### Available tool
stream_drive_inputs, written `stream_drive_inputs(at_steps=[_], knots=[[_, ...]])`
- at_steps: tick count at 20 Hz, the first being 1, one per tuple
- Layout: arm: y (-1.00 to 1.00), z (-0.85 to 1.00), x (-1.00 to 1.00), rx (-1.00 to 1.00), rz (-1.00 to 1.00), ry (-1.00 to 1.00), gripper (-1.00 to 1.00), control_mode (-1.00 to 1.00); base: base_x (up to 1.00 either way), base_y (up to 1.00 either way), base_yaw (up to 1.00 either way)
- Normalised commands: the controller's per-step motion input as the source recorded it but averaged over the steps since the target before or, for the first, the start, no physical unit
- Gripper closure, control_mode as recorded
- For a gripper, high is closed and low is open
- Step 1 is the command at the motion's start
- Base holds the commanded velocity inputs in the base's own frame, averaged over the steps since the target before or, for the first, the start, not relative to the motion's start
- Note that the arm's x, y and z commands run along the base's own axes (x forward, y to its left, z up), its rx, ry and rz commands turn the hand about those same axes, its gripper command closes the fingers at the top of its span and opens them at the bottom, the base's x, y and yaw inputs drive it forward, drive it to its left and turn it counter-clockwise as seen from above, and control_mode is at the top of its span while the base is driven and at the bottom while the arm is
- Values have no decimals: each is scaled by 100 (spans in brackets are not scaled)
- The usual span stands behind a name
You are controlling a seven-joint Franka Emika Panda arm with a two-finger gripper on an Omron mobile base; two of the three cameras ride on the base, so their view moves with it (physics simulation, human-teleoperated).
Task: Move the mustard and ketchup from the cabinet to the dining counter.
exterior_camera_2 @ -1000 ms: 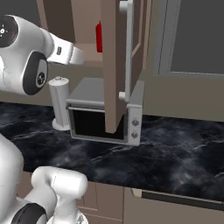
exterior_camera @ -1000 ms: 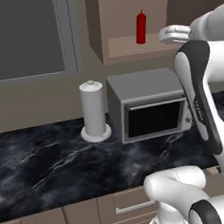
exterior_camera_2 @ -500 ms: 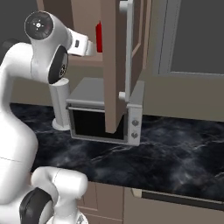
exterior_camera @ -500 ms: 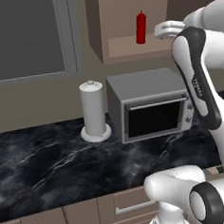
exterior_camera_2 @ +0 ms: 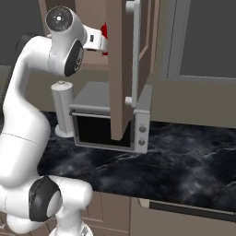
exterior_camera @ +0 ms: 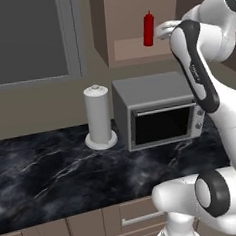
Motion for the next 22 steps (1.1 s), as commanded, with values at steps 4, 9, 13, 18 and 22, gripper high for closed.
stream_drive_inputs(at_steps=[4,9,13,18,22], knots=[[0,-2,42,-12,0,0,-100,-100,0,0,0],[0,-9,40,-6,0,-2,-100,-100,0,0,0],[-3,-1,40,0,-1,0,-100,-100,0,0,0],[-1,-2,39,0,-3,0,-100,-100,0,0,0],[-1,-5,35,0,-2,0,-100,-100,0,0,0]])
